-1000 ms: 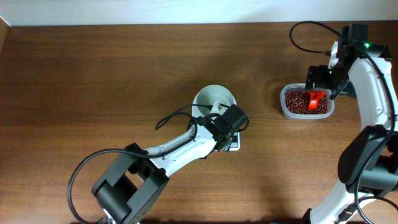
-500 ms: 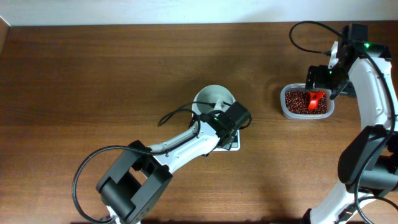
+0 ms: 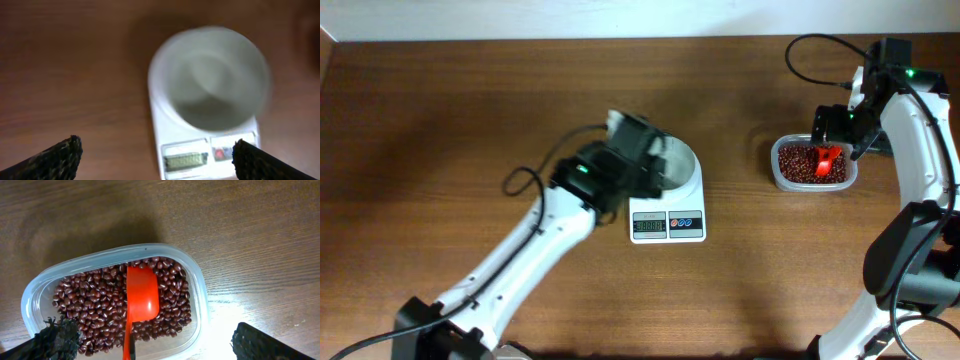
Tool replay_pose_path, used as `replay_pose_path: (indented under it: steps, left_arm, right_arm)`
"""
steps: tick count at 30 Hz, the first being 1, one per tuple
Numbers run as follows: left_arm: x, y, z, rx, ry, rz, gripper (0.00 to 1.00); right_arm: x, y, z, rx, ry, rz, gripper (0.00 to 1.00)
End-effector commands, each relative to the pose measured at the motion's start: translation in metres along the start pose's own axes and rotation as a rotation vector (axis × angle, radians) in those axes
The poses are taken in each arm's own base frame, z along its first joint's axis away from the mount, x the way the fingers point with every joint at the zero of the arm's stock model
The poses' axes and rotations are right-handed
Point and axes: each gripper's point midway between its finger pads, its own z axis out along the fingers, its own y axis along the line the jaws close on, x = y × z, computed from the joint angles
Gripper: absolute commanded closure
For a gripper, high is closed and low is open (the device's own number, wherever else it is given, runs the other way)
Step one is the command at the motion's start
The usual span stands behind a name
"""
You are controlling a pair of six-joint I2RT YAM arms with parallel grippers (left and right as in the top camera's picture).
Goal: Scoop item into bowl and weigh 50g on scale
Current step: 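Withdraw the left gripper from the scale toward the left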
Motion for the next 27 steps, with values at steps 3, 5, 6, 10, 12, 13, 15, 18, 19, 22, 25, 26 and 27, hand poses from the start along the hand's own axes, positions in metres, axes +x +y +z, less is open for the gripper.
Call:
replay_pose_path:
  steps: [3, 5, 6, 10, 12, 13, 15, 18, 19, 22, 25, 26, 27]
  left_arm:
    - [-0.049, 0.105, -0.001, -0.117, -0.117, -0.282, 0.01]
    - [-0.055, 0.149, 0.0, -0.176, -0.14, -0.37, 0.01]
    - [-0.055, 0.173, -0.001, -0.21, -0.147, -0.419, 0.01]
    - [-0.046, 0.23, 0.002, -0.292, -0.135, -0.53, 0.01]
    - [-0.034, 0.245, 0.008, -0.32, -0.093, -0.561, 0.01]
    - [-0.024, 0.253, 0.013, -0.337, -0.054, -0.577, 0.01]
    - [-0.009, 0.262, 0.022, -0.358, 0.005, -0.597, 0.01]
    - [0.018, 0.265, 0.046, -0.373, 0.132, -0.605, 0.01]
    - [0.029, 0.261, 0.055, -0.357, 0.187, -0.607, 0.01]
    - [0.048, 0.238, 0.069, -0.246, 0.303, -0.627, 0.01]
    - [0.065, 0.218, 0.066, -0.196, 0.401, -0.583, 0.01]
    - [0.069, 0.212, 0.064, -0.186, 0.428, -0.555, 0.01]
    - [0.074, 0.203, 0.063, -0.157, 0.461, -0.515, 0.01]
  right_arm:
    - [-0.004, -0.002, -0.003, -0.002, -0.013, 0.01, 0.01]
    - [-0.004, -0.002, -0.003, -0.002, -0.013, 0.01, 0.01]
    - [-0.004, -0.002, -0.003, -0.002, -0.013, 0.01, 0.01]
    - [-0.004, -0.002, -0.003, -0.002, -0.013, 0.01, 0.01]
    - [-0.004, -0.002, -0.003, -0.002, -0.013, 0.01, 0.01]
    - [-0.004, -0.002, -0.003, -0.002, -0.013, 0.01, 0.01]
    - [-0.004, -0.002, -0.003, -0.002, -0.013, 0.01, 0.01]
    - [-0.004, -0.002, -0.003, -0.002, -0.013, 0.01, 0.01]
    - [-0.004, -0.002, -0.003, -0.002, -0.013, 0.01, 0.01]
    - [-0.004, -0.002, -0.003, -0.002, -0.013, 0.01, 0.01]
    - [-0.004, -0.002, -0.003, -0.002, -0.013, 0.01, 0.01]
    - [-0.004, -0.002, -0.003, -0.002, -0.013, 0.01, 0.01]
    - [-0.004, -0.002, -0.003, -0.002, -0.013, 0.01, 0.01]
